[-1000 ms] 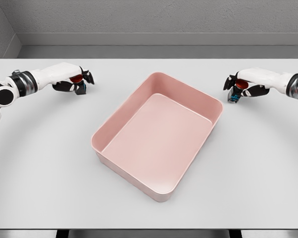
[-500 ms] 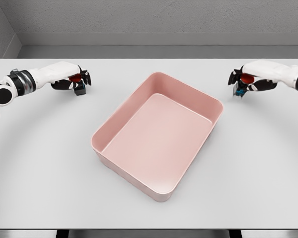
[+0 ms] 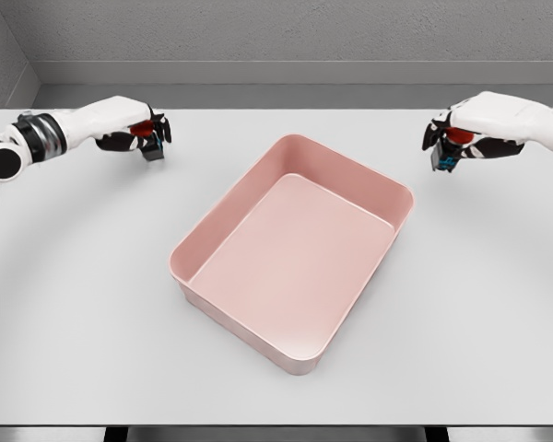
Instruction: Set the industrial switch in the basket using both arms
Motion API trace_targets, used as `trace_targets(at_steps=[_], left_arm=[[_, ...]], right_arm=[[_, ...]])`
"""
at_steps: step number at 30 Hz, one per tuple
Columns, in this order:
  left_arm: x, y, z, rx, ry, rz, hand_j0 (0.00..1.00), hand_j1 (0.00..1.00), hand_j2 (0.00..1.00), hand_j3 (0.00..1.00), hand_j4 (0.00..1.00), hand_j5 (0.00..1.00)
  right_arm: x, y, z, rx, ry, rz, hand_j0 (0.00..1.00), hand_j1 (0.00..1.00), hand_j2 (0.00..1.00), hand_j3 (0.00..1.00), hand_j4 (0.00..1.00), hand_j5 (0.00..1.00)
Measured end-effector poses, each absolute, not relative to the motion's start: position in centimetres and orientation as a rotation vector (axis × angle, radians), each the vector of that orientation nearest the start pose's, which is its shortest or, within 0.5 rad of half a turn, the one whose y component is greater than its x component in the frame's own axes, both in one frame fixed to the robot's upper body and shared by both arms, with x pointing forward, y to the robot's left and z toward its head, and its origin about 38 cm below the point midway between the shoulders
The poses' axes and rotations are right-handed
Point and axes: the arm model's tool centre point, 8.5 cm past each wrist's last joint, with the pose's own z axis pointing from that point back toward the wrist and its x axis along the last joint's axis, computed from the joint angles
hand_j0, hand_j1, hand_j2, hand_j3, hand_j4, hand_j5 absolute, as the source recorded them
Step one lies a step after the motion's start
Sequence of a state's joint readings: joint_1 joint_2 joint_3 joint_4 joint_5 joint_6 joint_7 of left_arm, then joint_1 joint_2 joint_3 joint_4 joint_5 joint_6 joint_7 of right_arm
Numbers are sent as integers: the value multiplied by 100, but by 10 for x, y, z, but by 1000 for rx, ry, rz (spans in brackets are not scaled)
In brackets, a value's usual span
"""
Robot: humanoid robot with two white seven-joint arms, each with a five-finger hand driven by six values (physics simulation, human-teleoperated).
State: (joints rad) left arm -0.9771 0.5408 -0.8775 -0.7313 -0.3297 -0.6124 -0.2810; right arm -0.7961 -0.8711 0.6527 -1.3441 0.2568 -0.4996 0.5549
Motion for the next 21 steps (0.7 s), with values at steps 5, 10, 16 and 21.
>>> trace_targets(at_steps=[5, 10, 16, 21], left_arm=[[546, 304, 193, 457, -1424, -1732, 47, 47, 47, 47, 47, 47], [546, 295, 198, 452, -1445, -1751, 47, 47, 47, 47, 47, 47], [548, 280, 213, 453, -1492, -1780, 47, 47, 47, 47, 47, 47], [548, 264, 218, 439, -1527, -1805, 47, 47, 47, 47, 47, 47]], right_arm=[[459, -331, 278, -495, -1412, 1964, 55, 55, 55, 55, 55, 55], [451, -322, 291, -513, -1445, 2003, 55, 55, 55, 55, 55, 55], [436, -308, 306, -527, -1484, 2069, 55, 55, 55, 55, 55, 55], [427, -299, 311, -526, -1504, 2107, 55, 55, 55, 55, 55, 55]])
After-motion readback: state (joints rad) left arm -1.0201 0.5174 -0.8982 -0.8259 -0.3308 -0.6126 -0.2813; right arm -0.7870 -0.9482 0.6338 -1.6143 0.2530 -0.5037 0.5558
